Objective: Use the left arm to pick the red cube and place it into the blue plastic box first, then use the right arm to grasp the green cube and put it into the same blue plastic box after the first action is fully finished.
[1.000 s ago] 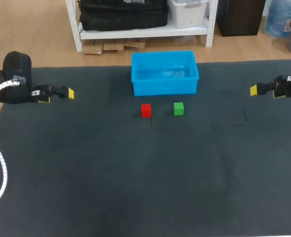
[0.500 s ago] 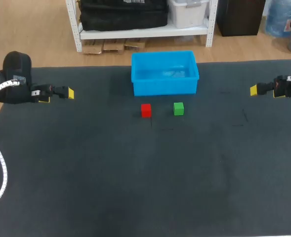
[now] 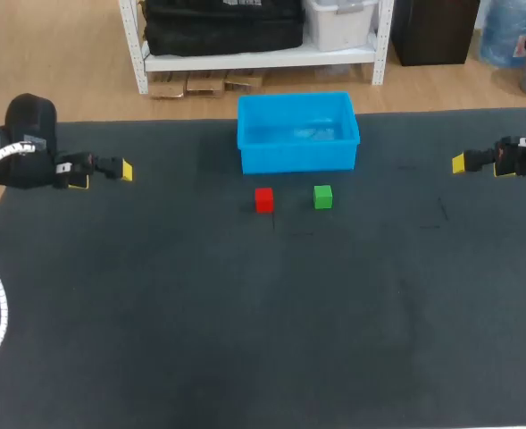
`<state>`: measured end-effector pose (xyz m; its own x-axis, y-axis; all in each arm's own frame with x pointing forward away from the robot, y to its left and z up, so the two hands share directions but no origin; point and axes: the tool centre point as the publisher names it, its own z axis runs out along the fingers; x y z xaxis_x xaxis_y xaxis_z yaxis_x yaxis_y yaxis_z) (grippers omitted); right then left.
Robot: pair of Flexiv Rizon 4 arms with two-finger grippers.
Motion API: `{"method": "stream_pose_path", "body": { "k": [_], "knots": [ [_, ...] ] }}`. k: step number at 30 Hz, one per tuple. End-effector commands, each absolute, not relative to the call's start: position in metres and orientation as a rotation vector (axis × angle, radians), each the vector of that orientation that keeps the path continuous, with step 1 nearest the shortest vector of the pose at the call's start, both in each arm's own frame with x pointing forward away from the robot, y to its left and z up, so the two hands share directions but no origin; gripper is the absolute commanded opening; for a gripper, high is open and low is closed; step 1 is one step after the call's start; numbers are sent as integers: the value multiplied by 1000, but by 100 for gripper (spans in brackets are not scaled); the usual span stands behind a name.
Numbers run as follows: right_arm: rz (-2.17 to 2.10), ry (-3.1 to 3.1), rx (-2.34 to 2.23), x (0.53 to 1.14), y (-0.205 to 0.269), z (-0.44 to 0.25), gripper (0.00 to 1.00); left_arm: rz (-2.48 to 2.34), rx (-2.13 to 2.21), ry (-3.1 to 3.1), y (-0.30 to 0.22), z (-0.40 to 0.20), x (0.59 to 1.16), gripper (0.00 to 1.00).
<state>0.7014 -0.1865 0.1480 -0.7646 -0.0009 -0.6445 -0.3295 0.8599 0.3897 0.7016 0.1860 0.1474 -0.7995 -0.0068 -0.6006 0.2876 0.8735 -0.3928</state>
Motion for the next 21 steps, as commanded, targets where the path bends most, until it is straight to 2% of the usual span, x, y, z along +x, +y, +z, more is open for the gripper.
{"method": "stream_pose_path", "body": {
  "k": [1,21],
  "knots": [
    [648,2369,-238,701,-186,148,100,-555,179,2496,177,154,712,100],
    [648,2369,-238,701,-186,148,100,-458,139,2601,143,163,736,100]
  ]
}}
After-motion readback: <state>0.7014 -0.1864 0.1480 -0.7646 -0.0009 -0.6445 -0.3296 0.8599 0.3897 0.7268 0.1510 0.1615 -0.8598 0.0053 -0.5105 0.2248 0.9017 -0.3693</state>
